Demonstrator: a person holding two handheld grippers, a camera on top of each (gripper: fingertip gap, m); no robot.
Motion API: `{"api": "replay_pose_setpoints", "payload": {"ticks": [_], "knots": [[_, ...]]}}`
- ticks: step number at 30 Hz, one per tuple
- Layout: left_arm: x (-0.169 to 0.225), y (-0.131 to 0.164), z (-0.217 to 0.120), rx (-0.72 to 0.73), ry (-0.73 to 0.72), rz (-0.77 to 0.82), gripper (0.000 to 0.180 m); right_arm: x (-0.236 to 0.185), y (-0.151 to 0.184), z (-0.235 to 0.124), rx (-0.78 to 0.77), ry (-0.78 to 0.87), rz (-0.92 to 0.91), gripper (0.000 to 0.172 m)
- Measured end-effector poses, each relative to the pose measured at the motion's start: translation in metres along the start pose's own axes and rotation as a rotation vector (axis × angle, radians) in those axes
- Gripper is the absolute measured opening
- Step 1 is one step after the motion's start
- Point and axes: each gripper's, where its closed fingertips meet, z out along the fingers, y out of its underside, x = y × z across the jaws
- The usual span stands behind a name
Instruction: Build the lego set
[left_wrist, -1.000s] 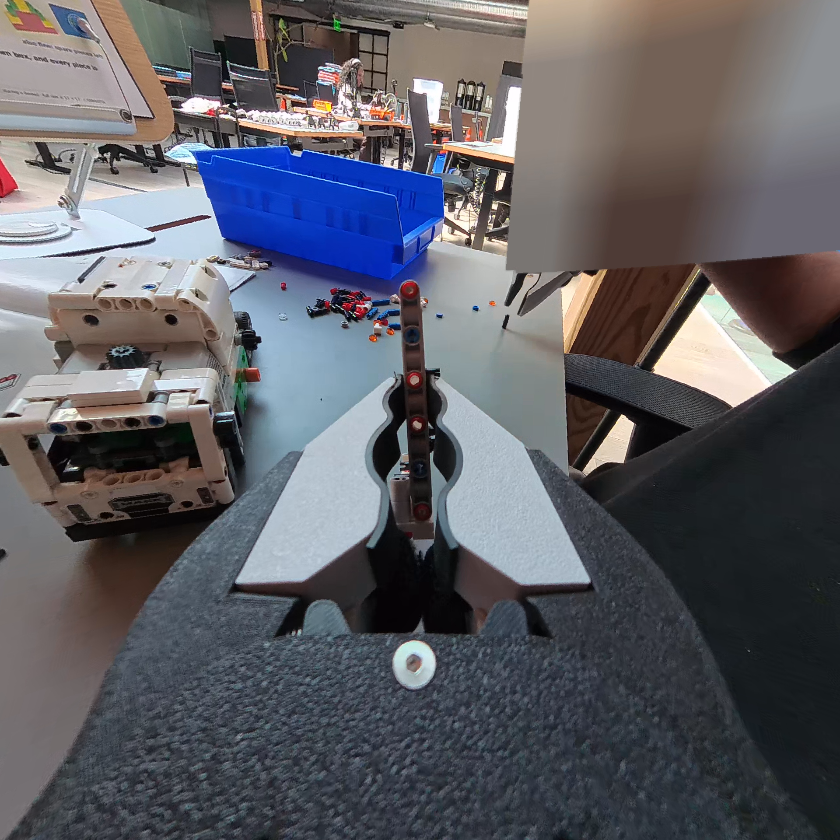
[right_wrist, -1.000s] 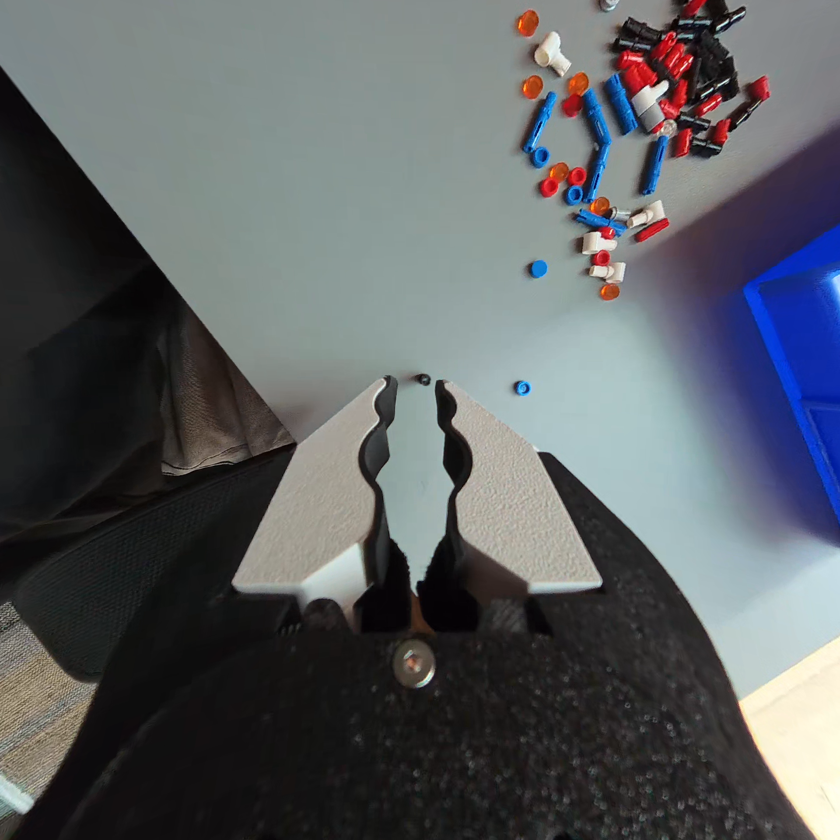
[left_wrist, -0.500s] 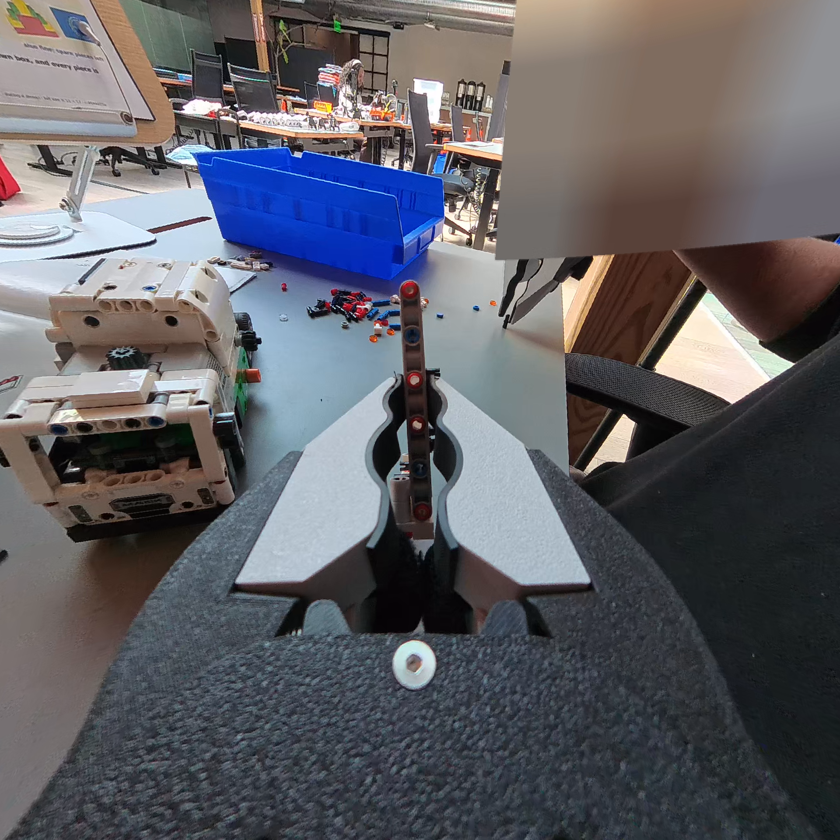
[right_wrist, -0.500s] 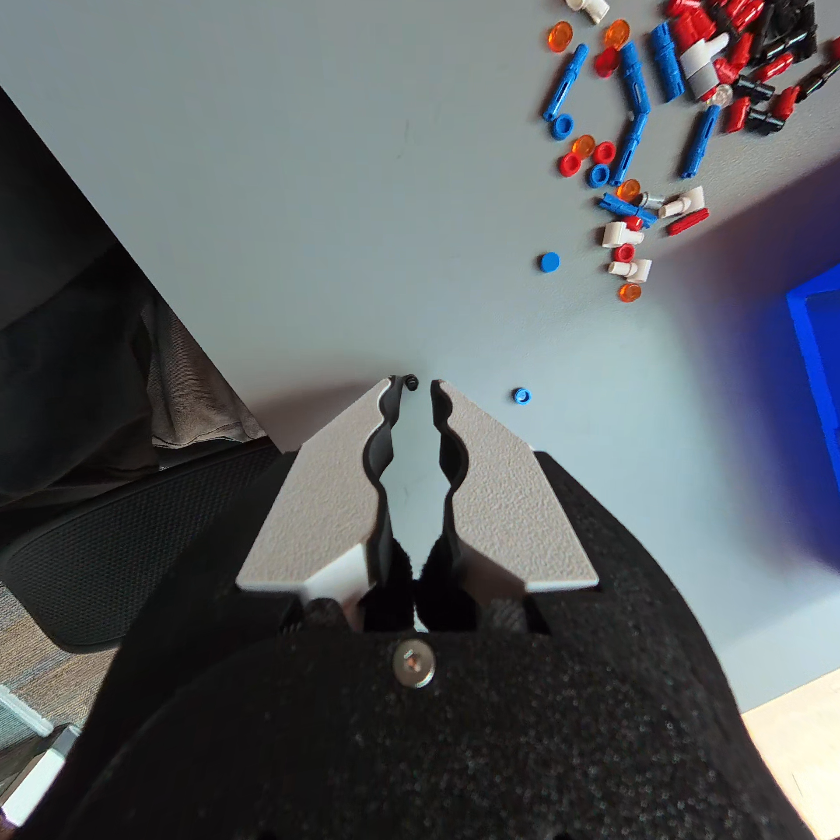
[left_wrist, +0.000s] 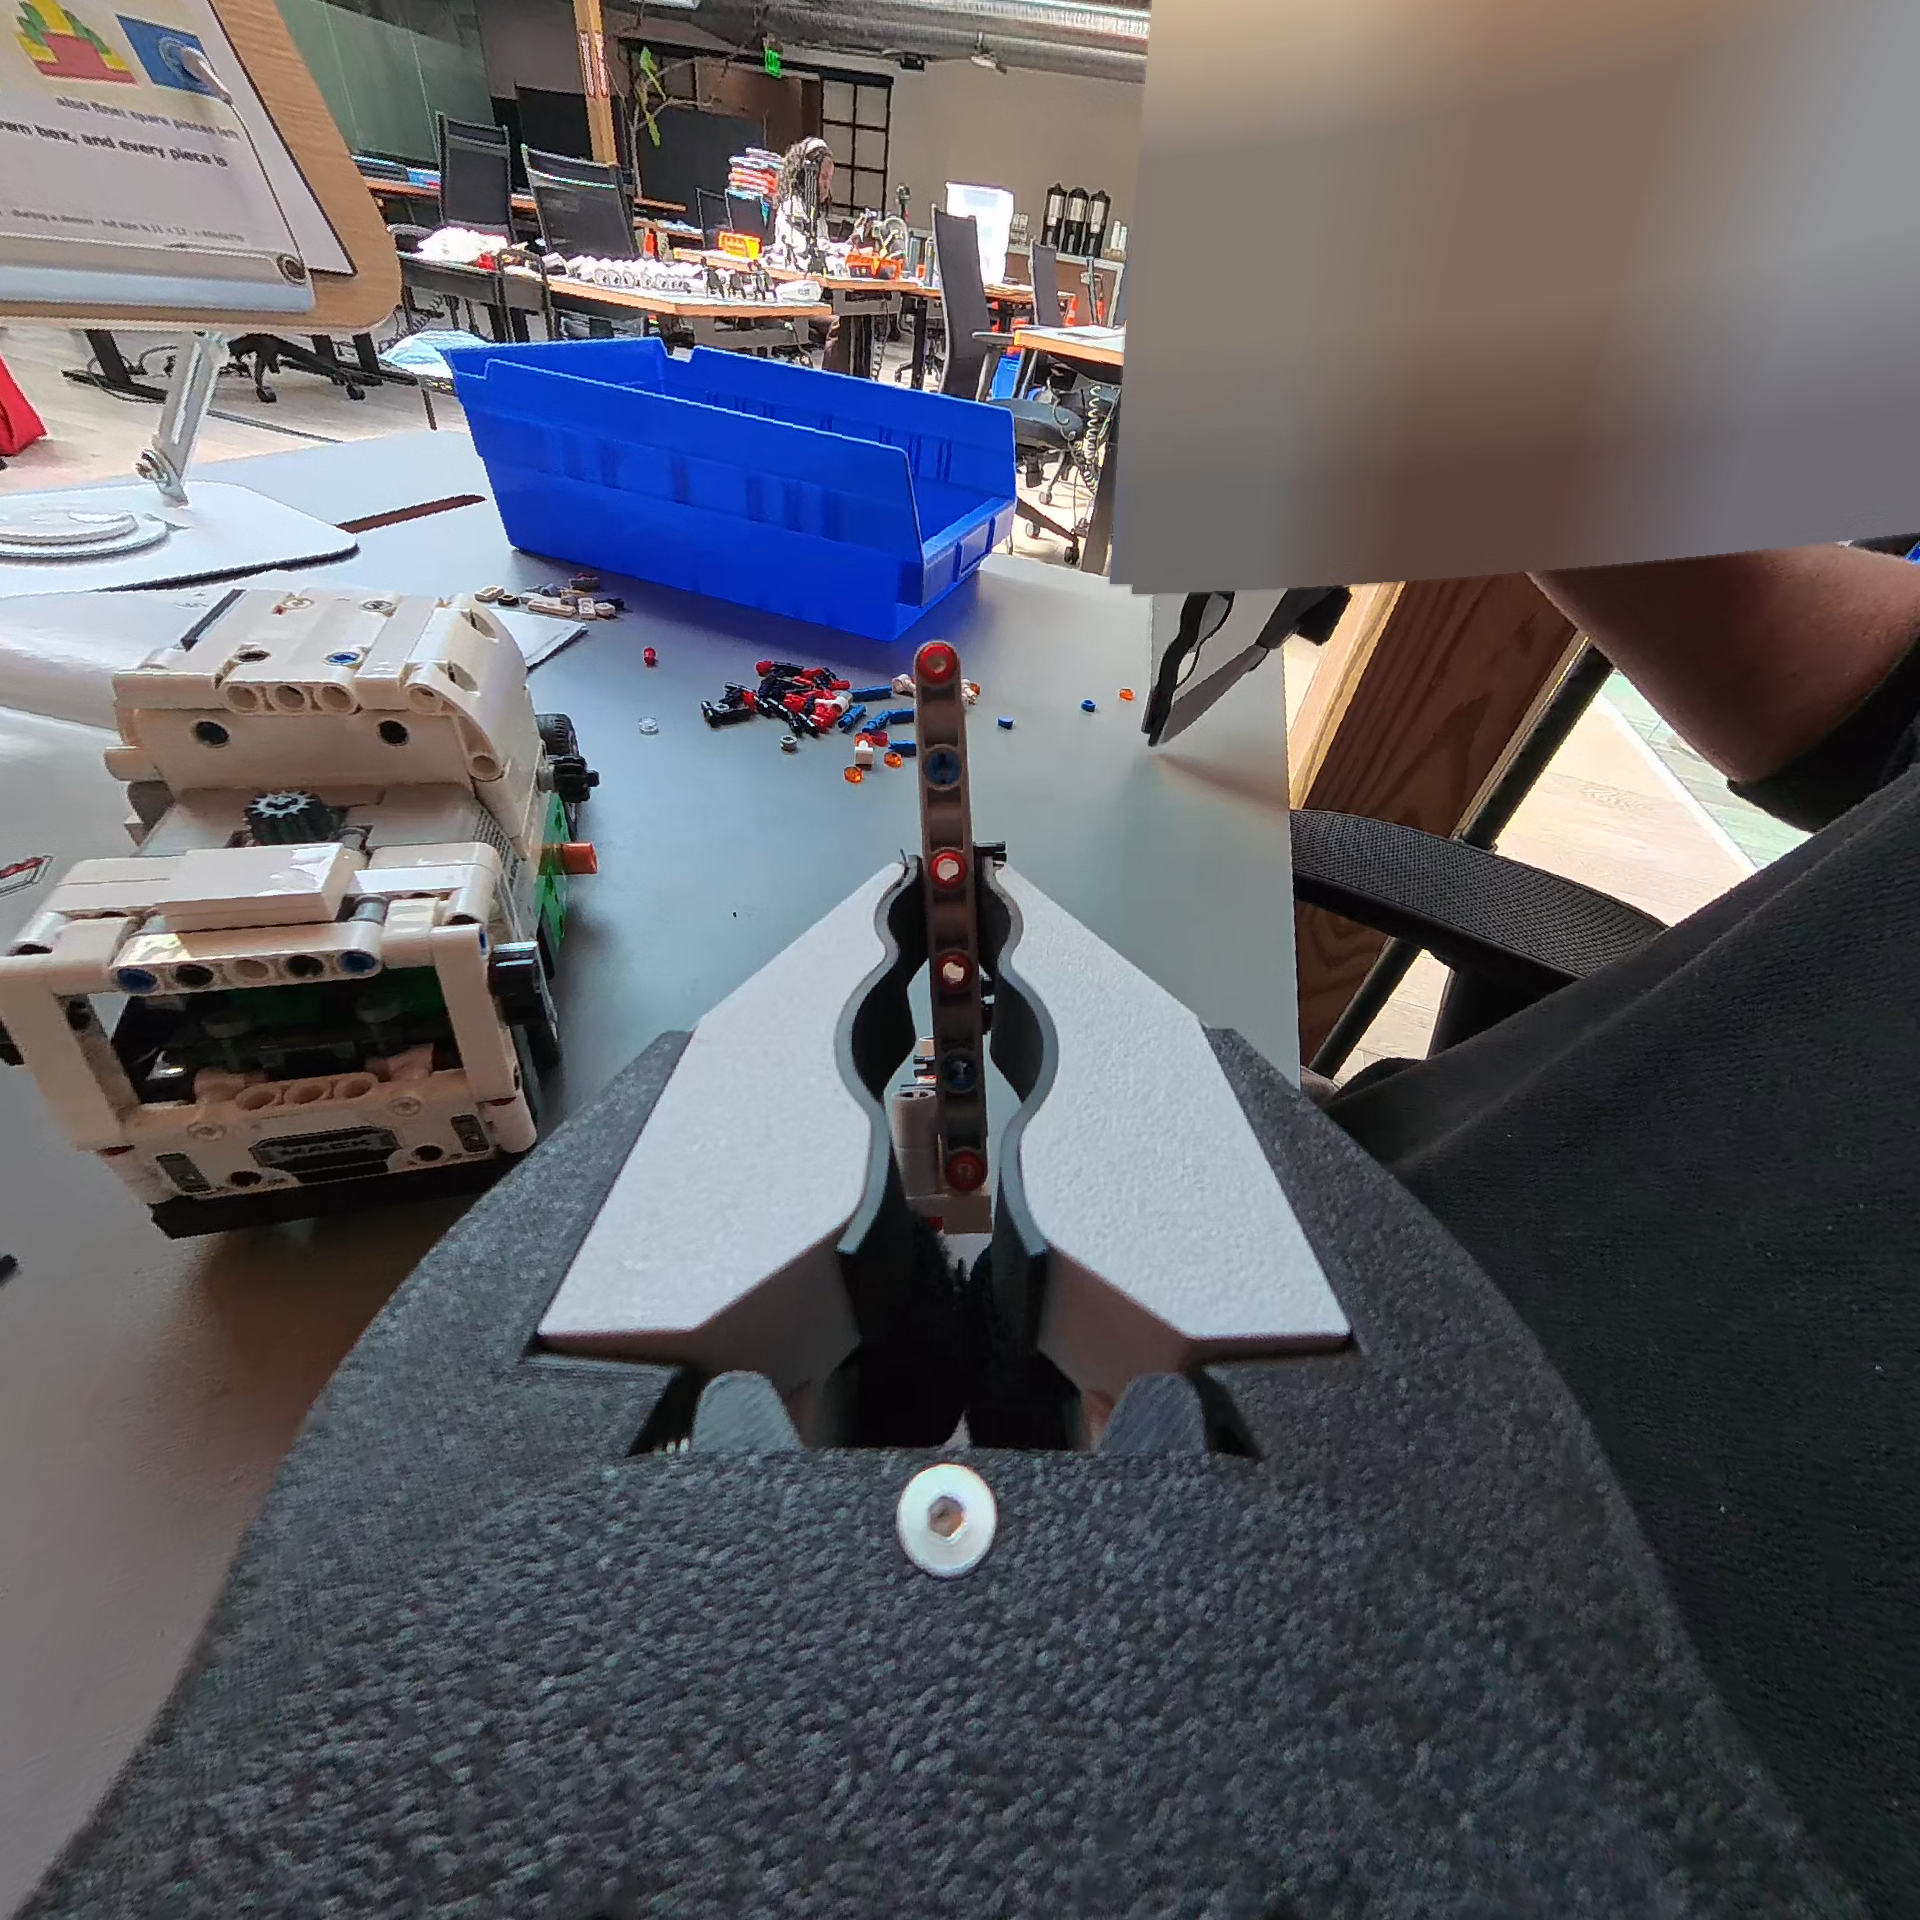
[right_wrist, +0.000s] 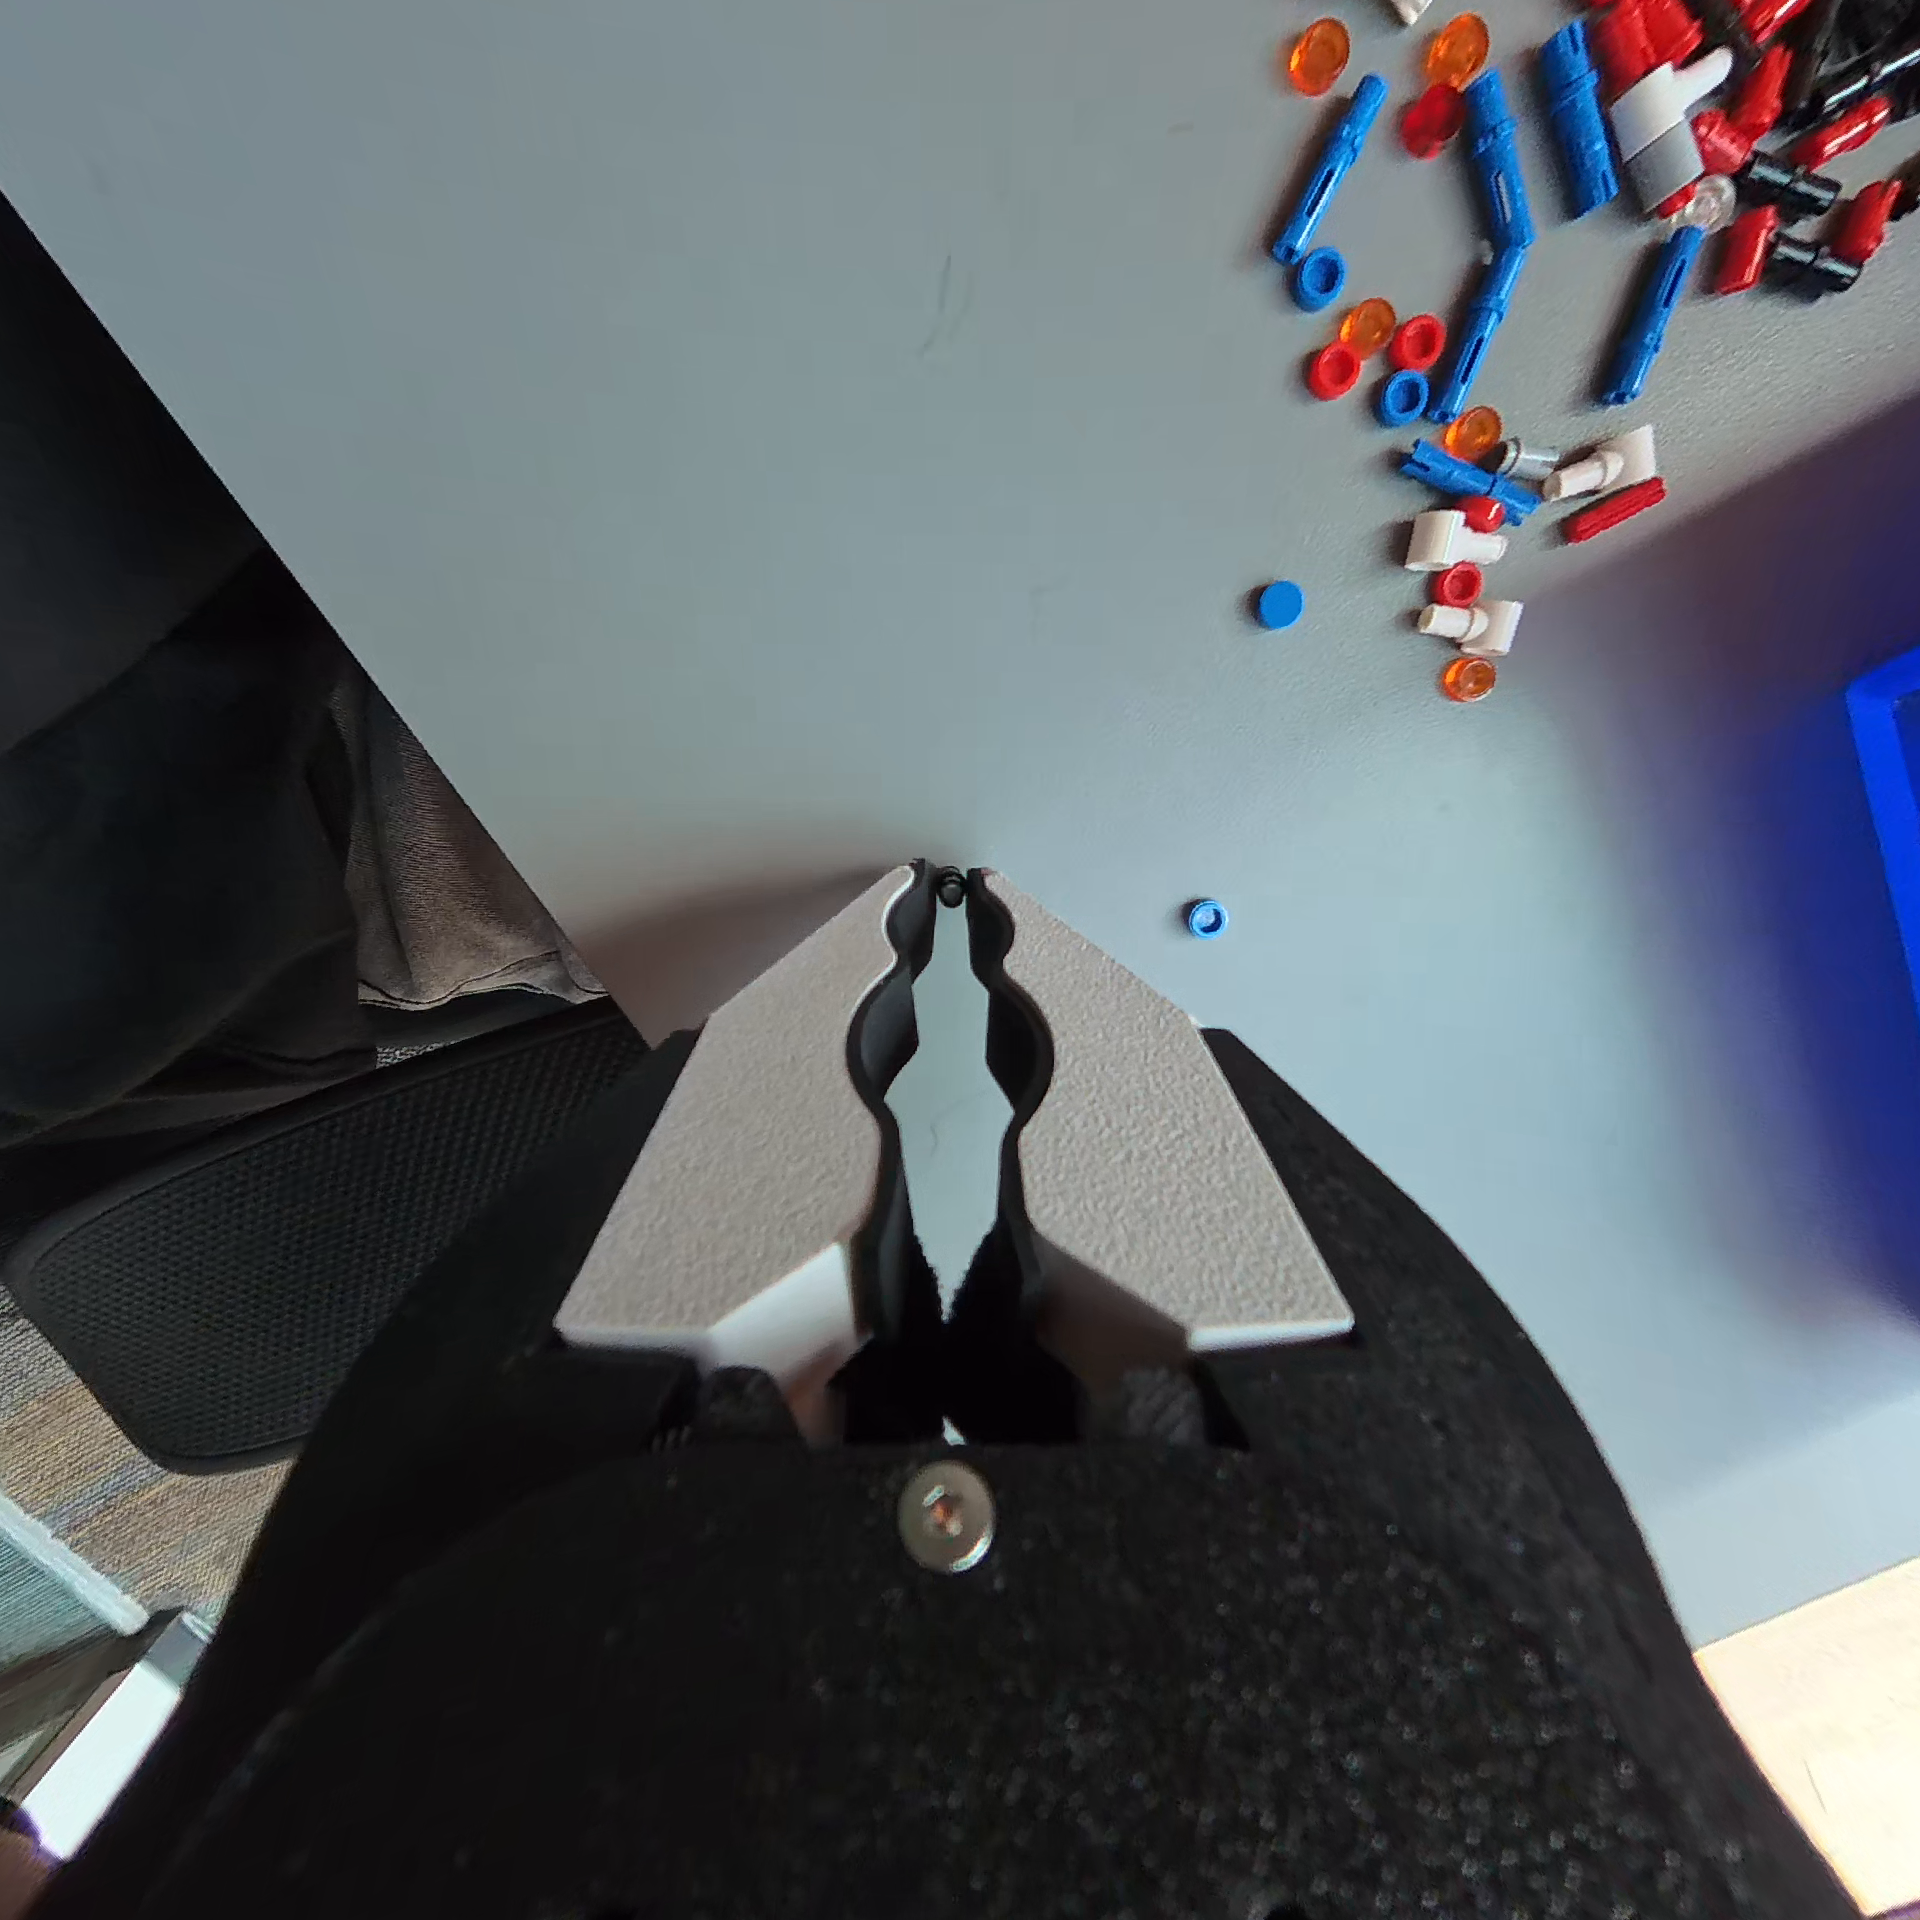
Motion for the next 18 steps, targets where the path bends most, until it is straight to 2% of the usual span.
{"api": "replay_pose_setpoints", "payload": {"ticks": [2,4,6,8,10,12,15,18], "knots": [[-0.001,0.000,0.000,0.002,-0.008,-0.004,0.006,-0.002,-0.011,-0.006,0.046,0.010,-0.011,0.004],[-0.006,-0.001,0.000,0.009,-0.029,-0.018,0.006,-0.002,-0.039,-0.019,0.147,0.074,-0.048,0.004],[-0.009,-0.003,0.000,0.025,-0.038,-0.048,0.006,-0.008,-0.086,-0.040,0.305,0.183,-0.087,0.004],[-0.013,-0.006,0.001,0.047,-0.058,-0.091,0.006,-0.036,-0.148,-0.061,0.544,0.224,-0.128,0.004],[-0.014,-0.008,0.002,0.063,-0.080,-0.126,0.006,-0.069,-0.204,-0.071,0.776,0.240,-0.130,0.004],[-0.014,-0.008,0.006,0.067,-0.103,-0.145,0.006,-0.081,-0.241,-0.069,0.937,0.330,-0.078,0.004],[-0.014,-0.006,0.011,0.062,-0.159,-0.147,0.007,-0.094,-0.272,-0.050,1.049,0.334,0.052,0.004],[-0.019,-0.007,0.010,0.075,-0.248,-0.124,0.006,-0.100,-0.282,-0.041,1.127,0.301,0.182,0.004]]}}
